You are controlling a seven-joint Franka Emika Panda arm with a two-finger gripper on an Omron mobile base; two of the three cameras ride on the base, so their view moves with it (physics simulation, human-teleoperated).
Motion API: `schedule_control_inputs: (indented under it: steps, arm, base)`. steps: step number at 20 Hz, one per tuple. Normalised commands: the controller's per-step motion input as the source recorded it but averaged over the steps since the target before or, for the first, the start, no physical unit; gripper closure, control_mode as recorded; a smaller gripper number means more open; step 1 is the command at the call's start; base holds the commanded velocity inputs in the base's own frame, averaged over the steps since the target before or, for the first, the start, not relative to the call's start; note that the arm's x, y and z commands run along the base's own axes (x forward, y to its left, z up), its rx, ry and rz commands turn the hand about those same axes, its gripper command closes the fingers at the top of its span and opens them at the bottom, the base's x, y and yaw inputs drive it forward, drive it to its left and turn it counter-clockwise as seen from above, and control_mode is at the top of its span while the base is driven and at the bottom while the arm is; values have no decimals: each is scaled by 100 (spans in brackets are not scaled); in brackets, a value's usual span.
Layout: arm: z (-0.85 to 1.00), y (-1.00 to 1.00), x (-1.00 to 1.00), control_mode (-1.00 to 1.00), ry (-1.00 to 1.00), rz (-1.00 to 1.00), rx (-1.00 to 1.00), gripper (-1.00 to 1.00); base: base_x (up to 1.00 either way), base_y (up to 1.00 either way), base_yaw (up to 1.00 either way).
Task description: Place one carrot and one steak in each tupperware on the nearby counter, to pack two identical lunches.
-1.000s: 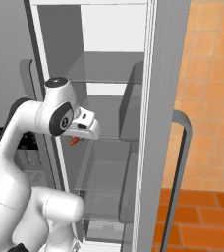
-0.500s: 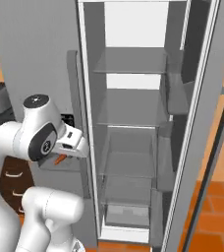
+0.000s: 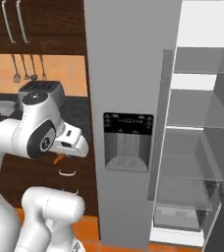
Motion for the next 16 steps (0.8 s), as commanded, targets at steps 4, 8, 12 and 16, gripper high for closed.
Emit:
schedule_control_inputs:
  steps: [4,8,12,16]
  arm:
    - [0,0,0,100,0,0,0,100]
    - [0,0,0,100,0,0,0,100]
    - [0,0,0,100,0,0,0,100]
    - [0,0,0,100,0,0,0,100]
  base:
    - [-6,100,11]
    - [0,100,11]
    - [0,100,10]
    - [23,100,8]
